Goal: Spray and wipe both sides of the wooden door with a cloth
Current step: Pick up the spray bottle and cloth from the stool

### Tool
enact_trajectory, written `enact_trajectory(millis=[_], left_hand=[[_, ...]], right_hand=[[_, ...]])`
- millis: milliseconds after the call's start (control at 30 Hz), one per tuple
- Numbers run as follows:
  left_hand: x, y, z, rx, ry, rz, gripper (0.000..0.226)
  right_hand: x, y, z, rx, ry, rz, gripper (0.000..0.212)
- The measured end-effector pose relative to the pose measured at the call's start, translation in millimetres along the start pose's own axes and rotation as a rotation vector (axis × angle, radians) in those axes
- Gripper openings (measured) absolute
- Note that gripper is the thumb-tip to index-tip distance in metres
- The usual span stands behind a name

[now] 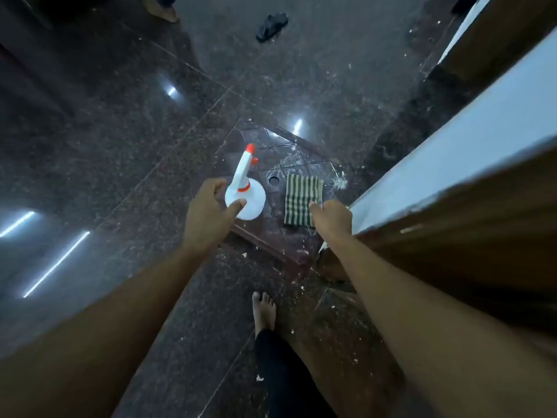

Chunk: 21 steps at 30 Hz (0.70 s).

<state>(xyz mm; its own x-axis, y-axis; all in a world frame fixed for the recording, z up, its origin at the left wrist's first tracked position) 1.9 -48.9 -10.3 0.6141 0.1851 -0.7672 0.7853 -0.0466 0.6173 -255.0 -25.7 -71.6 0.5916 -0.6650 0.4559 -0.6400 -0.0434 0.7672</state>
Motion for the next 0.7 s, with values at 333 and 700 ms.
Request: enact_trajectory(millis=[333,700], left_hand=[[-9,-32,47,0.083,-0.156,-0.17,0.064],[-20,-43,43,0.018,-0.145,-0.204,0.029]], right_hand=[[15,-18,50,-0.092,-0.149,-0.198,0.086],[15,-17,29,-0.057,-0.043,-0.071,0.039]])
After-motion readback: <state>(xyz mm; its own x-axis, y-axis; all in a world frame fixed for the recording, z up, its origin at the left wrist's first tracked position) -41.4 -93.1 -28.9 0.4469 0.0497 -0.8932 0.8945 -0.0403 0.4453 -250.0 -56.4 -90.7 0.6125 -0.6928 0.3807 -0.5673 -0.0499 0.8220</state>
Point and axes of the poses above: each hand's wrist, its own z-axis towards the middle knuckle, its own y-axis out of the back of the hand, x = y × z, the point moved 5 cm from there along z, towards the middle knuckle, and after that the axes turned 3 degrees about -x, right-handed, at the moved point
